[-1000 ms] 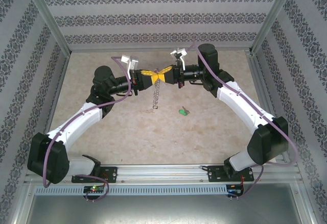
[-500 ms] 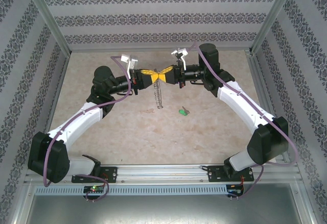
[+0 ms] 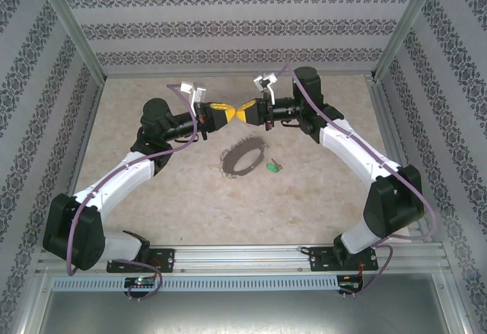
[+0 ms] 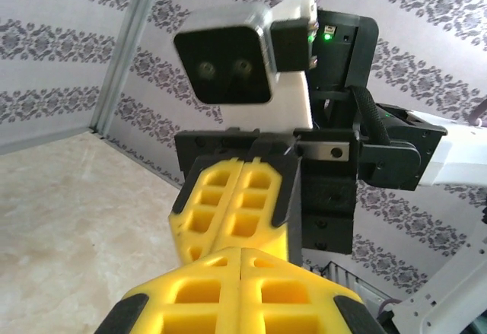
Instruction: Put the keys on the keyring
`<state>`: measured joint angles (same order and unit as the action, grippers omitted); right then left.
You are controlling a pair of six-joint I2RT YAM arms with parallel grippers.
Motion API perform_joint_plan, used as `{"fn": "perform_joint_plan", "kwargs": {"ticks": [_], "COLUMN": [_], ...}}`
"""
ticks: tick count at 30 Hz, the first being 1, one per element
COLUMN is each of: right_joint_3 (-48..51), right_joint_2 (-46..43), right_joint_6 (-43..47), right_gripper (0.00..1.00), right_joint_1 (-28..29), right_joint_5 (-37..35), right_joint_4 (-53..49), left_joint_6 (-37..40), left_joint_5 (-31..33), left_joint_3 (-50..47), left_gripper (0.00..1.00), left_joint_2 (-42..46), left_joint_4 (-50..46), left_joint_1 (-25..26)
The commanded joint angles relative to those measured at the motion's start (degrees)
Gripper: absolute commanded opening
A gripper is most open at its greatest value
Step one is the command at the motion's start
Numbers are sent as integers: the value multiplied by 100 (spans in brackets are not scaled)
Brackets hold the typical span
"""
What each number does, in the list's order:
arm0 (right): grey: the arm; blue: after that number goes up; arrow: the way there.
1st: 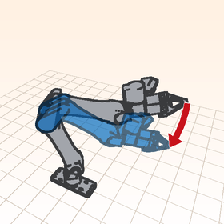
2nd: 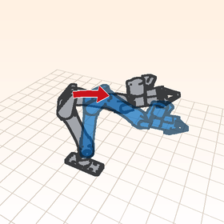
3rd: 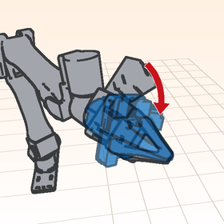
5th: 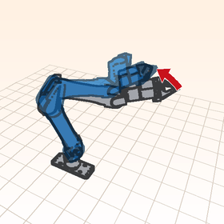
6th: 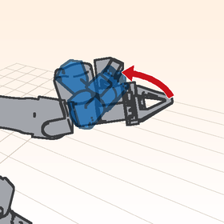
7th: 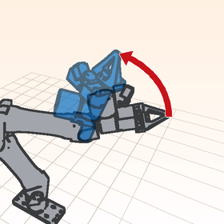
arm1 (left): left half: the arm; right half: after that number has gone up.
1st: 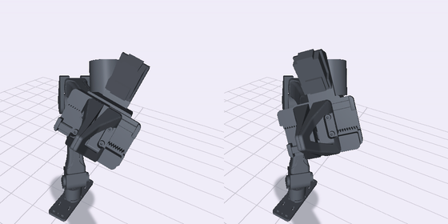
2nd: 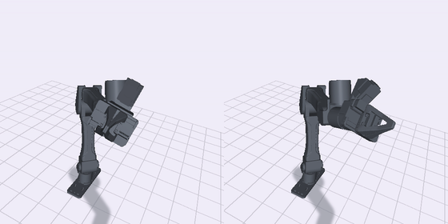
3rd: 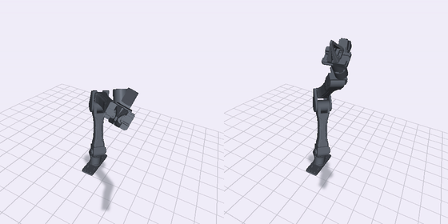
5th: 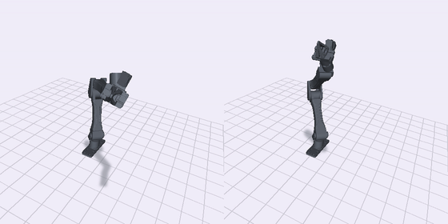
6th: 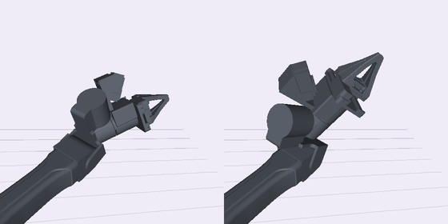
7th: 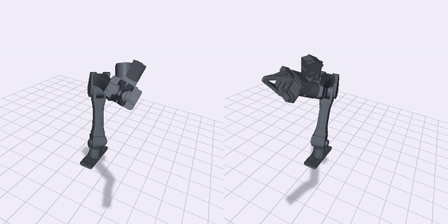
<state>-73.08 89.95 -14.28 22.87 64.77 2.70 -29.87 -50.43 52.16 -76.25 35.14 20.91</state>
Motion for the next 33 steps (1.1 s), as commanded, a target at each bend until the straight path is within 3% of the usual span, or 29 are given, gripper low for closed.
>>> {"fn": "perform_joint_plan", "kwargs": {"ticks": [1, 3, 6, 11, 14, 17, 23, 33], "right_joint_3": [292, 455, 509, 506, 411, 448, 652, 408], "right_joint_2": [145, 193, 327, 585, 849, 1118, 1599, 2442], "right_joint_6": [-245, -379, -590, -961, -1072, -1141, -1309, -1544], "right_gripper": [2, 9, 33, 50, 52, 53, 59, 58], "right_joint_1": [-81, -137, -287, -508, -711, -885, -1085, -984], "right_joint_5": [-408, -723, -1424, -2736, -3463, -3927, -3968, -3417], "right_joint_4": [277, 338, 123, -457, -964, -1229, -1201, -937], "left_joint_6": [241, 300, 452, 743, 875, 984, 1076, 848], "left_joint_5": [343, 516, 774, 990, 1132, 1369, 1761, 2339], "left_joint_3": [-182, -236, -255, -98, -4, 183, 643, 668], "left_gripper": [0, 0, 3, 37, 58, 71, 77, 79], "left_joint_2": [95, 134, 129, -84, -280, -524, -1216, -1464], "left_joint_4": [-125, -235, -533, -1276, -1642, -2072, -2784, -2776], "left_joint_1": [-42, -36, -39, -30, -10, 51, 161, 194]}}
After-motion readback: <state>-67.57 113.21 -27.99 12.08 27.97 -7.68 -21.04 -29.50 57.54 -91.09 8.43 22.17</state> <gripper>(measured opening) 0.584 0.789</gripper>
